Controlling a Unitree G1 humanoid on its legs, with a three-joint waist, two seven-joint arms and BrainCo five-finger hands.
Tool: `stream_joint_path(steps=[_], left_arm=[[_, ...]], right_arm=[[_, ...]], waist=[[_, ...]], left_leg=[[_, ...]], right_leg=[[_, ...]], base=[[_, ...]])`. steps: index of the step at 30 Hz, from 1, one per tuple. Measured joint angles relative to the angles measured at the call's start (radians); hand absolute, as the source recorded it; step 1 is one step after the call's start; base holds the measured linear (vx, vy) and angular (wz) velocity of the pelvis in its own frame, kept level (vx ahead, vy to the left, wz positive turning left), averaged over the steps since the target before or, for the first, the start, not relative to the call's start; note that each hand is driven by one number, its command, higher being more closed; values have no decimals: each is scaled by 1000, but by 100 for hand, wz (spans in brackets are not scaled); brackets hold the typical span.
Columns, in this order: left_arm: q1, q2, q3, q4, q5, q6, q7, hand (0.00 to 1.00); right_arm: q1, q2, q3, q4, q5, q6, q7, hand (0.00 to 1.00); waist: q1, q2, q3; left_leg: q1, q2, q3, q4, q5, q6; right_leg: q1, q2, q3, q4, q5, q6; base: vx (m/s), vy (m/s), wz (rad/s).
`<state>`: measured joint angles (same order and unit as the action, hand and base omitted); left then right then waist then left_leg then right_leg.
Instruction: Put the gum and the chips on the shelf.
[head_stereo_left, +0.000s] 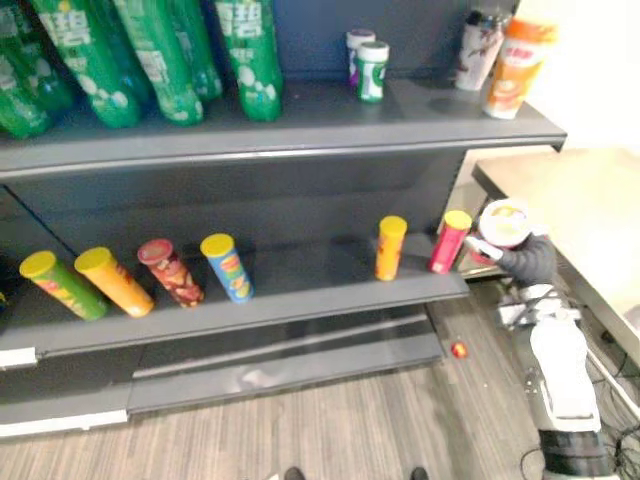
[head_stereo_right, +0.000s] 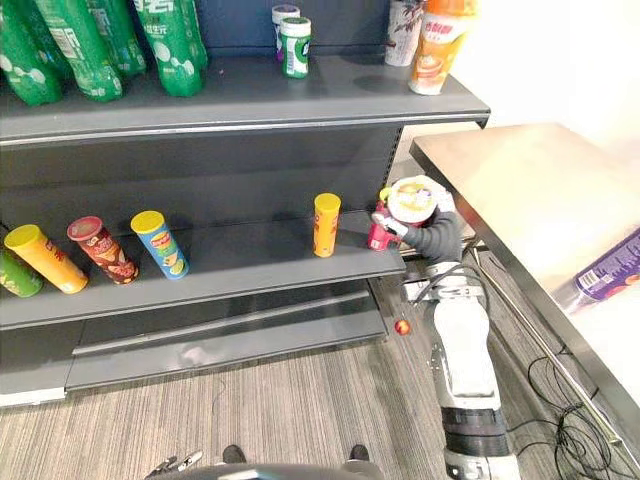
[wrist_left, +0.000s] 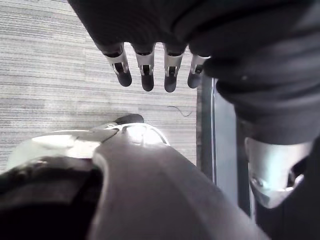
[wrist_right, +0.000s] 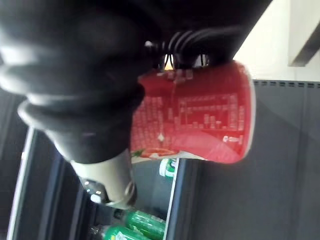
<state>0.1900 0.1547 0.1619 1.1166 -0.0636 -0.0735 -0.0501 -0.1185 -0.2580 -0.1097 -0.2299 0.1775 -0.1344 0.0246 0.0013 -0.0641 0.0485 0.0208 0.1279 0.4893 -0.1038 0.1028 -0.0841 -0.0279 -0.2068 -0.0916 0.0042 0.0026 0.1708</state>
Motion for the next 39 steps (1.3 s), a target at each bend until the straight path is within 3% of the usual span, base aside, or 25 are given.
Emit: stream_joint_path(steps=[9,14,18,27,36,39], left_arm=[[13,5,-20,4,7,20,-2,0],[13,5,-21,15,5,28,-4,0],[13,7,-38,17,-3,33,-6,0],[3,11,-39,19,-51,43,-13,0],[-9,18,-38,19,-91,65,-4,0],[-21,19,-36,19,-98,69,3,0]], right_arm=[[-251,-150,-37,61,103,2,-40,100],[-511,-294,52,255,156,42,-39,100],[-701,-361,134,405,224,50,-40,100],[-891,-346,242,603,352,91,-54,100],[-989,-189,254,781,350,133,-91,100],[-990,-146,249,829,344,155,-107,100]], waist=[[-3,-6,-36],[1,-7,-40],[7,-8,-40],[33,-18,-36],[42,-29,-26],[59,-35,-19]], left_leg=[[5,-1,2,0,4,0],[19,3,-1,0,5,1],[19,5,-10,0,7,2],[17,7,-38,-1,12,-1],[5,23,-63,0,17,-9],[-1,28,-67,0,19,-12]], right_leg=[[2,0,2,0,7,-8],[18,2,-2,-3,10,-10],[25,3,-12,-4,10,-10],[49,9,-41,-19,10,-11],[56,23,-69,-20,2,-22],[54,31,-75,-25,2,-23]], base=[[0,0,0],[0,-3,1],[2,-8,6],[8,-8,8],[12,-13,6],[22,-13,7]])
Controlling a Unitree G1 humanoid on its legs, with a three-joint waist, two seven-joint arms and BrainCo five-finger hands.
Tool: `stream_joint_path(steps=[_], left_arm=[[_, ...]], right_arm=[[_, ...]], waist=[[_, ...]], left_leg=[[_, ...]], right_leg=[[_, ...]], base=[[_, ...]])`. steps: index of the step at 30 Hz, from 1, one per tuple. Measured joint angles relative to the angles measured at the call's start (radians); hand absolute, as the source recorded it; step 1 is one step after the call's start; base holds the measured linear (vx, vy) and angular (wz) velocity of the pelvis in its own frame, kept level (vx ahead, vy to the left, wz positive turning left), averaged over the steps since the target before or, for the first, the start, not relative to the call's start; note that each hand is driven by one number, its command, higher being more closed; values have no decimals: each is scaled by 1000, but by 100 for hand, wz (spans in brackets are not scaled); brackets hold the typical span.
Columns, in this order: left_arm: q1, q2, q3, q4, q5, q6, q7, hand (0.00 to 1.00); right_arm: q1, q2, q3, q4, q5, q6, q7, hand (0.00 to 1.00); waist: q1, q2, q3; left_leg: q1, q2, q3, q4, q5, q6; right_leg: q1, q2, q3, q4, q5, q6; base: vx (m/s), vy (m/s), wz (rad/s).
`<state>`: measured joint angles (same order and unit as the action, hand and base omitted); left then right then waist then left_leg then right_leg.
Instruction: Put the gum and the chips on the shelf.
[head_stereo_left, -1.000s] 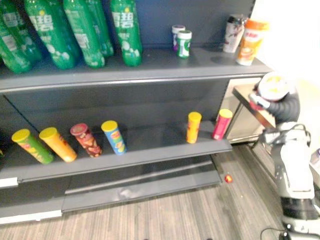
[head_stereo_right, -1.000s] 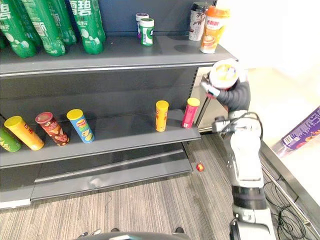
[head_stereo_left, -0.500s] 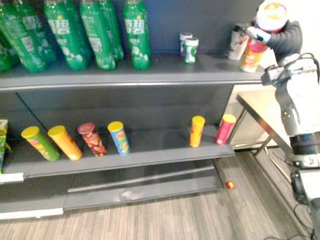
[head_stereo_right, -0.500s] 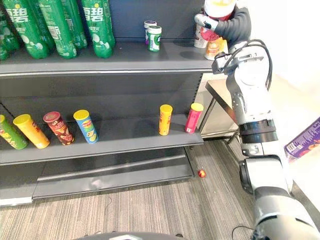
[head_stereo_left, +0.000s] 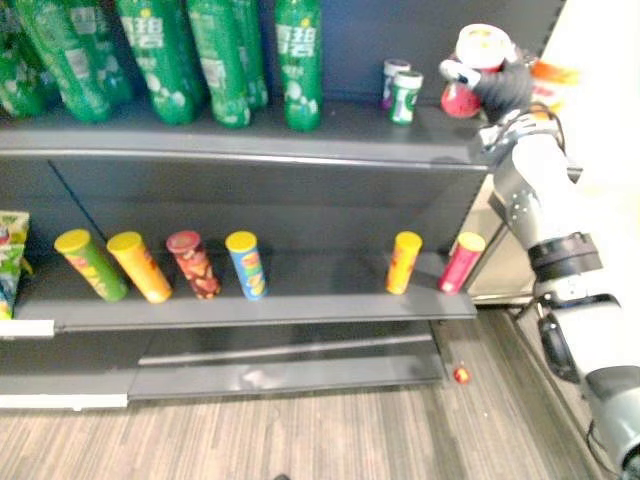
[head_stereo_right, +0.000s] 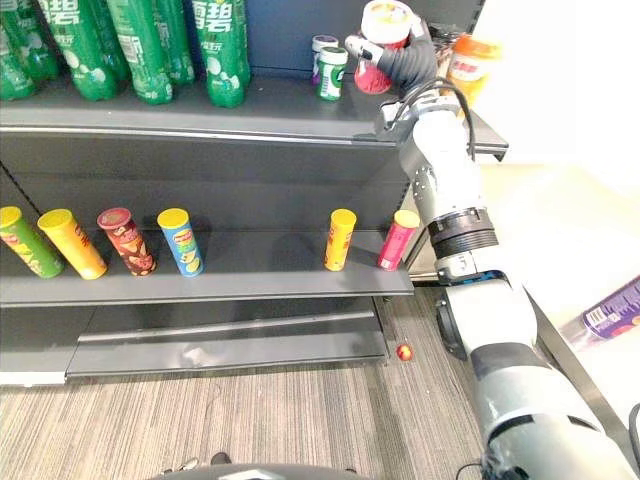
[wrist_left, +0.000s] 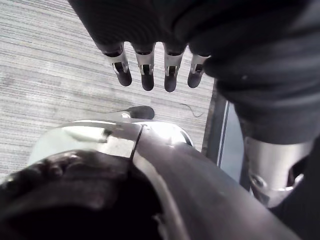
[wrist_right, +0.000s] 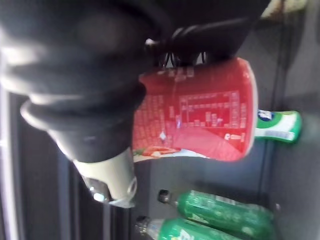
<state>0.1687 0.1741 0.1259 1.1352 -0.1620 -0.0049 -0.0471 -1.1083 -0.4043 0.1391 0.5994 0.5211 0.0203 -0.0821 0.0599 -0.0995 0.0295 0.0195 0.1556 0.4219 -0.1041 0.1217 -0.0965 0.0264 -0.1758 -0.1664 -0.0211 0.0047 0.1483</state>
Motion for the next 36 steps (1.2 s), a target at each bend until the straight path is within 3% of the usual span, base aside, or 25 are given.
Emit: stream_joint_path(steps=[6,21,36], left_arm=[[-7,-5,20,-1,-31,8,3,0],[-32,-8,19,-3,-32,8,5,0],[-59,-8,16,-2,-33,3,21,0]], right_arm=[[-7,70,-43,51,-22,25,-7,100],[-30,75,-116,129,-108,41,-22,100],[-64,108,-210,163,-199,21,-40,100]], waist=[[11,-1,13],[11,6,62],[21,8,92]], left_leg=[[-1,2,-23,0,4,4],[-13,2,-47,0,8,3],[-35,0,-65,0,10,3]], right_leg=[[24,4,-27,-13,2,3],[32,7,-54,-20,2,3],[25,1,-70,-26,1,3]], base=[[47,-12,11],[11,-2,4],[1,1,3]])
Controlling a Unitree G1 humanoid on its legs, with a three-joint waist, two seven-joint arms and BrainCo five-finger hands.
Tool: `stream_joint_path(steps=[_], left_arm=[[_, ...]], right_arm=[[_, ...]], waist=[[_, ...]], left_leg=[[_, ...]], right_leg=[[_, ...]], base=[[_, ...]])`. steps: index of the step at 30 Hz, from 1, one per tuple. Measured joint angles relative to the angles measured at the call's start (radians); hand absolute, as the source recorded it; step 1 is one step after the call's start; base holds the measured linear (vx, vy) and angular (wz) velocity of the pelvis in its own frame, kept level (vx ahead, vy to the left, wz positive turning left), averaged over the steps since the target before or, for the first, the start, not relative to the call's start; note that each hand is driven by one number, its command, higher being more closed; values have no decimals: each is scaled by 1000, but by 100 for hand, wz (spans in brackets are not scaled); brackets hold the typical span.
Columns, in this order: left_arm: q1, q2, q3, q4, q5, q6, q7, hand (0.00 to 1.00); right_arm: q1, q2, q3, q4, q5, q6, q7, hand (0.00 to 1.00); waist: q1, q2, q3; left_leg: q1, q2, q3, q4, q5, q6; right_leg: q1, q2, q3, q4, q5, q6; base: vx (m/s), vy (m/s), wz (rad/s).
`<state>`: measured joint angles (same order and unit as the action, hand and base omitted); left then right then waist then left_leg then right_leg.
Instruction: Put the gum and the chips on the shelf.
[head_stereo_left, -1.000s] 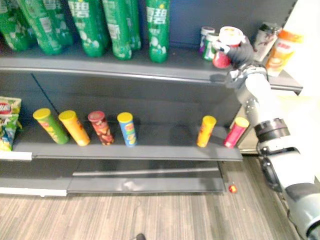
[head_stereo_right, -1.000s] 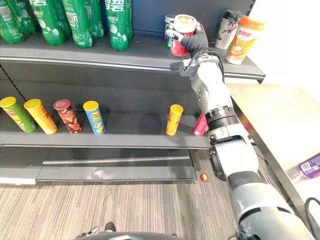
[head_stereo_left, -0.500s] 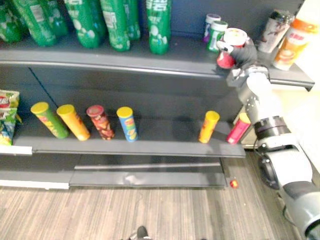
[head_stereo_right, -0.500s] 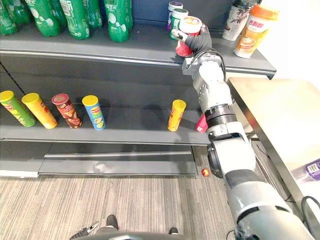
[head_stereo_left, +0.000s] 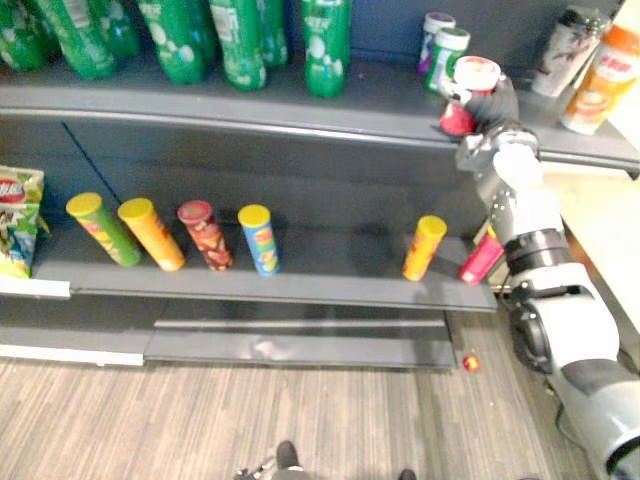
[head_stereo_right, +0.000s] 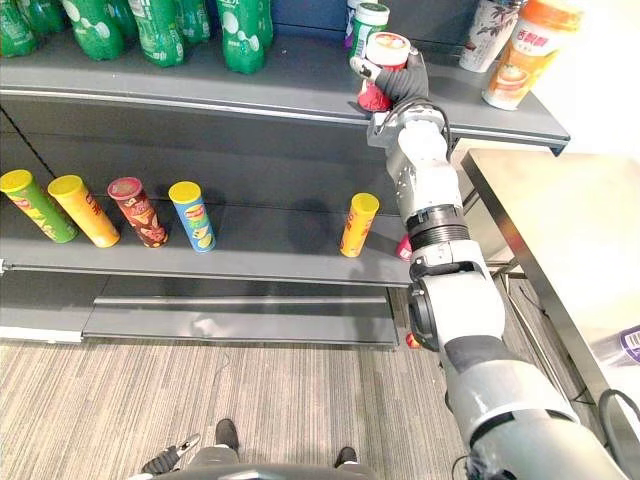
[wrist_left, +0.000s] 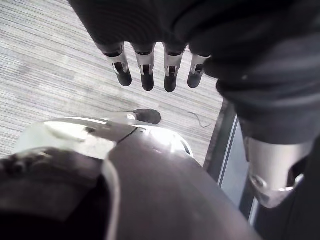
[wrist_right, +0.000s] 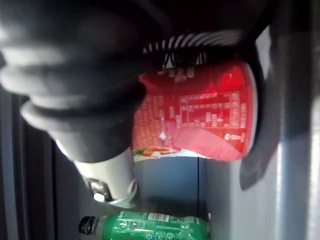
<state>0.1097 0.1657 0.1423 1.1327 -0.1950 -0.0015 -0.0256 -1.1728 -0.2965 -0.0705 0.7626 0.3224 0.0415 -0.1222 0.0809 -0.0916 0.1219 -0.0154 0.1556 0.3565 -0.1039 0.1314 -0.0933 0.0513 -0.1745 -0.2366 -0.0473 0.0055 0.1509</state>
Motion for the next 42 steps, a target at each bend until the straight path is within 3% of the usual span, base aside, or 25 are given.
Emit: stream_joint_path(steps=[5,6,24,32,34,42], left_arm=[[-4,3,-15,0,-1,-6,8,0],[-4,4,-18,0,-1,-9,10,0],[-11,6,-29,0,-32,-11,20,0],[3,3,-18,-20,-26,-10,22,0],[7,3,-16,-20,-20,-10,22,0],[17,-6,15,-20,10,-11,22,0]], right_arm=[[-17,0,-13,33,-13,-14,-2,100],[-24,0,-20,41,-16,-20,-2,0],[-75,0,-72,114,-28,-35,-5,0],[38,-1,-86,-123,-29,-28,-87,0],[39,-2,-104,-188,-29,-39,-107,0],[55,-28,-126,-493,-38,-181,-159,0]], waist=[[3,-3,2],[3,-3,3],[6,-4,24],[-3,-6,23],[-11,-6,23],[-26,1,19]], left_leg=[[-2,-1,-6,0,1,0],[-2,-1,-6,0,1,0],[-1,-2,-5,0,2,1],[6,-1,8,4,3,2],[10,-1,11,5,3,2],[21,1,9,0,3,2]], right_leg=[[2,1,-6,-2,0,0],[2,1,-6,-2,0,0],[3,2,-4,-2,0,0],[4,4,5,-4,5,3],[7,4,7,-5,5,3],[13,4,10,1,5,3]], base=[[9,-1,4],[0,0,0],[0,0,0],[0,0,-3],[0,0,-6],[0,0,-1]])
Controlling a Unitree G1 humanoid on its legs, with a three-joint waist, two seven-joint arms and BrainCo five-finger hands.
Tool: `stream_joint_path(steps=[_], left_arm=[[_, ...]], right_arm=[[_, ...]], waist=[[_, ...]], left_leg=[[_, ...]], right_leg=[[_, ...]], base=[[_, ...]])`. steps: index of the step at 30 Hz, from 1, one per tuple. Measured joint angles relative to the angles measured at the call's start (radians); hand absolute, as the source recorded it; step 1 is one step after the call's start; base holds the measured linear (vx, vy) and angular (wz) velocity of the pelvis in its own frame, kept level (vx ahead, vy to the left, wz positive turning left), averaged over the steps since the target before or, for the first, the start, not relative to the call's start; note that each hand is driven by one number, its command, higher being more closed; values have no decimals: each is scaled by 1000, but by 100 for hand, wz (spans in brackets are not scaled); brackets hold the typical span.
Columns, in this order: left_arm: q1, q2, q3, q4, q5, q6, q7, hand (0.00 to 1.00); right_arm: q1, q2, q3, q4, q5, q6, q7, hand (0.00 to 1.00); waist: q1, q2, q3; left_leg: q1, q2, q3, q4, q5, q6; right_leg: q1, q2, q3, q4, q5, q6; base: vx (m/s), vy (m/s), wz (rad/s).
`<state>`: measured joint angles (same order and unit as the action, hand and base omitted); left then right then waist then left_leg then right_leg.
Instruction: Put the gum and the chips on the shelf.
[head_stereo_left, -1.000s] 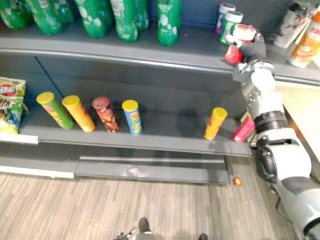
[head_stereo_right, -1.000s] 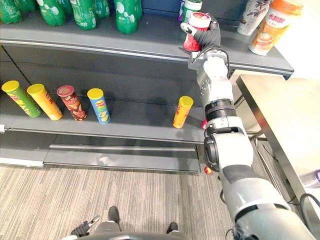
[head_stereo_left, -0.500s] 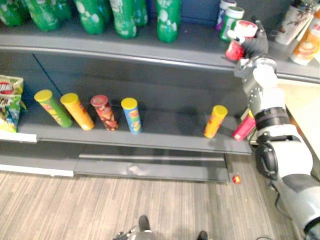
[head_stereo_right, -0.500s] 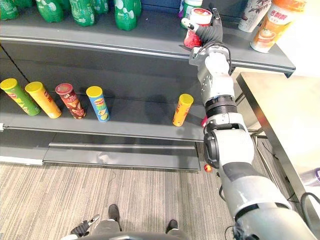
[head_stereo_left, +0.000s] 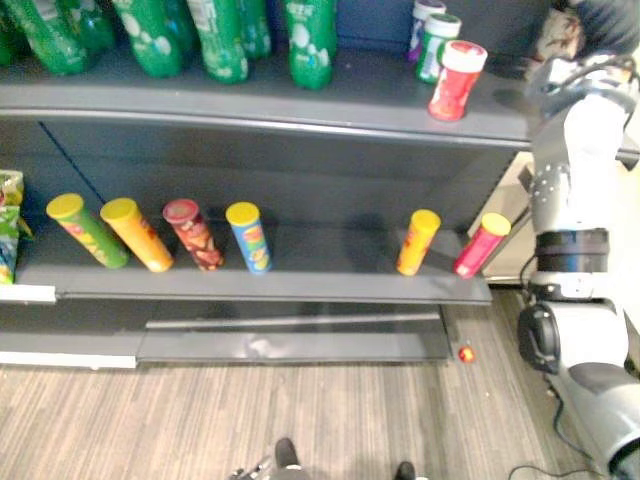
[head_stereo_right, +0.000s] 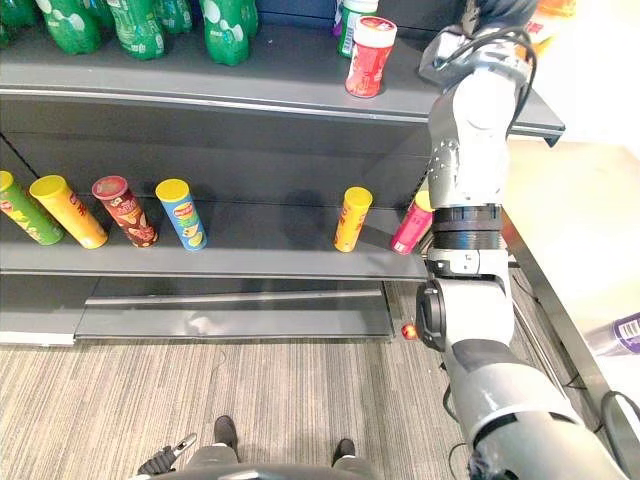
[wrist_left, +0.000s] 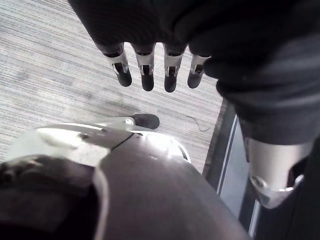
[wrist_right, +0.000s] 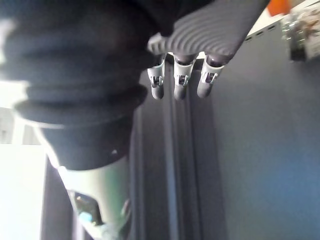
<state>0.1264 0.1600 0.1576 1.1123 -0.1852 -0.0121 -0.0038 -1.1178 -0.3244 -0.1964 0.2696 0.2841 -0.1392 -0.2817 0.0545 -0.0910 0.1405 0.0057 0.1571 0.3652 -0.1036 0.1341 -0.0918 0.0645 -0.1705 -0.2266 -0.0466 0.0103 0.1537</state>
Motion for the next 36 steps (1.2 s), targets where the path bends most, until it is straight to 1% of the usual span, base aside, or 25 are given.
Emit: stream_joint_path(steps=[3,4,5,6,7,8,9,10,12,15,18,22,23,24,27,29,32,34,36], left_arm=[[1,-1,5,-1,10,0,2,0],[6,-1,6,0,12,0,4,0],[8,-1,6,0,12,1,6,0],[11,-2,6,0,12,1,8,0],[14,-3,7,0,12,1,8,0],[15,-3,8,0,12,1,8,0],[17,-3,8,0,12,1,8,0],[18,-3,9,0,14,1,7,0],[21,-4,18,1,24,1,6,0],[31,-5,27,3,52,0,1,0],[34,-5,27,4,56,-1,0,0],[37,-5,25,7,82,-8,-1,0],[36,-5,27,13,82,-9,-1,0],[35,-5,28,23,82,-10,-1,0],[36,-6,28,34,83,-13,-1,0],[35,-8,28,39,85,-15,-1,0],[35,-14,28,40,92,-22,-1,0],[35,-18,28,40,92,-22,-1,0],[34,-24,28,40,92,-23,-1,0]], right_arm=[[97,18,14,-140,2,-30,7,0],[186,44,43,-214,12,-48,18,0],[224,58,58,-242,23,-50,27,0],[303,84,100,-292,46,-49,49,0],[376,107,147,-326,67,-49,90,0],[413,111,179,-341,72,-48,106,0],[484,113,248,-363,80,-44,150,0],[520,114,280,-376,84,-38,178,0],[645,120,403,-412,92,-30,271,0],[773,136,511,-422,119,-1,363,0],[870,138,570,-426,155,7,430,0],[971,137,579,-442,159,8,469,0],[1003,137,579,-443,159,8,477,0],[1053,137,579,-442,158,10,486,0],[1156,137,577,-422,156,28,490,0],[1213,140,561,-356,143,37,498,0],[1273,150,499,-240,73,50,504,0],[1290,170,439,-164,23,63,496,0],[1297,197,360,-62,-3,74,461,0]], waist=[[2,-4,-8],[2,-5,-21],[1,-4,-26],[-1,-4,-30],[-2,-3,-31],[-5,-3,-31],[-11,-4,-32],[-12,-4,-32],[-18,-4,-33],[-23,-4,-54],[-23,-6,-62],[-24,-3,-72],[-24,5,-71],[-25,3,-80],[-26,13,-88],[-29,19,-89],[-29,29,-89],[-30,37,-88],[-32,44,-88]], left_leg=[[0,-1,-2,0,0,0],[0,-2,-2,0,0,-1],[0,-3,-1,0,-1,-1],[2,-4,1,0,-1,-1],[4,-3,2,0,-1,-1],[4,-3,3,0,-1,-1],[4,-2,3,0,-3,-4],[4,-2,3,0,-6,-8],[4,-2,5,0,-7,-9],[4,-2,5,0,-9,-11],[4,-2,5,0,-9,-12],[4,-5,5,0,-9,-12],[4,-6,6,0,-10,-12],[4,-8,4,0,-12,-11],[4,-9,5,0,-16,-12],[4,-13,5,0,-17,-12],[4,-19,5,0,-19,-12],[3,-23,5,0,-23,-9],[3,-24,5,0,-25,-9]], right_leg=[[0,-2,-1,4,0,0],[-1,-3,-1,5,-1,0],[-2,-4,-1,6,-1,0],[-2,-4,1,8,-1,0],[-4,-4,3,11,-1,0],[-5,-4,4,12,-1,0],[-6,-6,5,14,-1,-1],[-6,-6,5,15,-2,-1],[-8,-8,7,15,-4,-3],[-9,-9,9,16,-5,-4],[-10,-10,9,18,-5,-4],[-14,-13,10,26,-7,-2],[-18,-15,11,30,-17,5],[-19,-18,10,35,-24,2],[-19,-22,10,35,-26,2],[-19,-25,10,35,-26,2],[-19,-26,10,35,-29,6],[-19,-28,10,35,-29,6],[-19,-29,11,35,-30,7]], base=[[0,0,0],[0,0,0],[0,0,0],[1,3,-4],[-6,3,-5],[-16,4,-4],[0,0,0],[0,0,0],[0,0,0],[0,0,0],[0,0,0],[0,0,0],[0,0,0],[0,0,0],[0,0,0],[0,0,0],[0,0,0],[0,0,0],[0,0,0]])
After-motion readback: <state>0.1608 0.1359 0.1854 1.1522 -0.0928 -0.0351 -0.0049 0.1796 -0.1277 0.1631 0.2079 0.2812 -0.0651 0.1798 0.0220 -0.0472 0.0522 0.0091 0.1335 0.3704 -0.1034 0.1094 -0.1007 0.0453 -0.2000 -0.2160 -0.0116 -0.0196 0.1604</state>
